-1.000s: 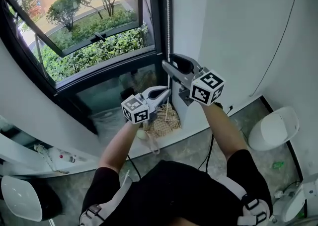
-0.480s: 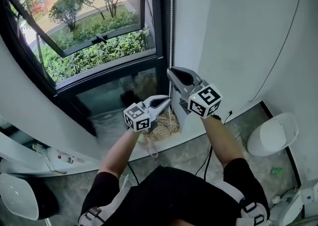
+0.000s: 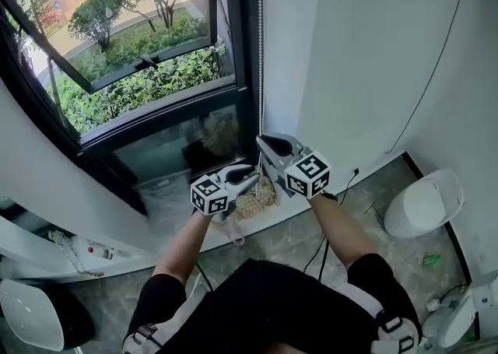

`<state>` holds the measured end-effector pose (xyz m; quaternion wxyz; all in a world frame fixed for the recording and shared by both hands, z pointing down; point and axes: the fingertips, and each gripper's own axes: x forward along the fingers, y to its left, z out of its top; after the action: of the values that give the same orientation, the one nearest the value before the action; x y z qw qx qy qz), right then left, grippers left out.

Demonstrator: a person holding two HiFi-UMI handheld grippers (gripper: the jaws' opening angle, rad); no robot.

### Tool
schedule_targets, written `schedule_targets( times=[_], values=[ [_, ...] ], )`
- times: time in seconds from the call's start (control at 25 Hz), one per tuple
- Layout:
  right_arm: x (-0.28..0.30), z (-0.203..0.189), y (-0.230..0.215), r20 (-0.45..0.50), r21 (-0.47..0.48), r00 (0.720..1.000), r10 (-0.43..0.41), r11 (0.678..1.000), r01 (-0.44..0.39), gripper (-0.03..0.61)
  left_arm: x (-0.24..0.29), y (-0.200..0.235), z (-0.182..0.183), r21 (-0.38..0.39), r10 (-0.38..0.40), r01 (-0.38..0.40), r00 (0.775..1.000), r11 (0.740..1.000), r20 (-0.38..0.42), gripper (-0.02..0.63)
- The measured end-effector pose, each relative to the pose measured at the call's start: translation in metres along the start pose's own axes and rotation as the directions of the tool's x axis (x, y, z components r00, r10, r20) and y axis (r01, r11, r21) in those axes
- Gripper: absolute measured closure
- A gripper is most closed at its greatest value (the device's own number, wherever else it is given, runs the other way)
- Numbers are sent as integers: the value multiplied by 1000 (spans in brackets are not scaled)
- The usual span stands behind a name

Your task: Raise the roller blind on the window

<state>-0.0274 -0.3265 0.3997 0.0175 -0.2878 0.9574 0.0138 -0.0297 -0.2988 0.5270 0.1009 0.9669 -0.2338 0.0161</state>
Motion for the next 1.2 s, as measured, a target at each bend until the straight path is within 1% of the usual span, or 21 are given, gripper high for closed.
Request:
schedule_targets(
  times=[0.08, 0.2, 0.28, 0.36, 0.44, 0.52, 0.6, 0.76, 0.84, 0.96, 1.0, 1.04, 1.12, 1.2],
  values=[
    [0, -1, -1, -14, -9, 1000, 2, 1000, -2, 574, -14, 10, 31, -11, 24, -23, 995, 1000, 95, 500],
    [-2, 0, -2, -15, 1, 1000, 6, 1000, -6, 574, -28, 15, 96, 21, 36, -43, 970, 999, 241, 500],
    [-3, 2, -1, -7, 10, 1000, 10, 1000, -10, 574, -28, 10, 142, 54, 9, -28, 946, 998, 324, 500],
    [-4, 2, 2, -1, 14, 1000, 15, 1000, -15, 574, -24, 3, 178, 87, -30, -3, 925, 996, 379, 502],
    [-4, 2, 3, -2, 11, 1000, 18, 1000, -18, 574, -17, -6, 205, 111, -62, 19, 916, 994, 395, 500],
    [-3, 2, 3, -5, 1, 1000, 14, 1000, -14, 574, -8, -13, 226, 112, -83, 42, 915, 993, 395, 500],
    [-4, 2, 1, -6, -9, 1000, 8, 1000, -8, 574, 2, -16, 239, 126, -105, 60, 915, 990, 390, 500],
    [-9, 2, 2, -4, -2, 1000, 9, 1000, -9, 574, 18, -28, 252, 172, -146, 84, 911, 982, 386, 502],
    [-10, 2, 2, -4, -3, 1000, 8, 1000, -8, 574, 22, -35, 259, 187, -163, 95, 908, 978, 386, 515],
    [-13, 2, 1, 3, 2, 1000, 4, 1000, -4, 574, 26, -42, 267, 219, -176, 97, 911, 971, 373, 517],
    [-13, 2, 1, 5, 3, 1000, 4, 1000, -4, 574, 26, -40, 268, 226, -171, 89, 912, 970, 372, 548],
    [-13, 3, 1, 7, 2, 1000, 6, 1000, -6, 574, 26, -37, 269, 223, -161, 80, 913, 972, 375, 593],
    [-12, 3, 1, 7, -3, 1000, 8, 1000, -8, 574, 23, -31, 270, 191, -145, 75, 911, 979, 386, 600],
    [-12, 0, 2, -11, -14, 1000, 16, 1000, -16, 574, 21, -29, 266, 187, -141, 72, 911, 980, 389, 601]
  ],
)
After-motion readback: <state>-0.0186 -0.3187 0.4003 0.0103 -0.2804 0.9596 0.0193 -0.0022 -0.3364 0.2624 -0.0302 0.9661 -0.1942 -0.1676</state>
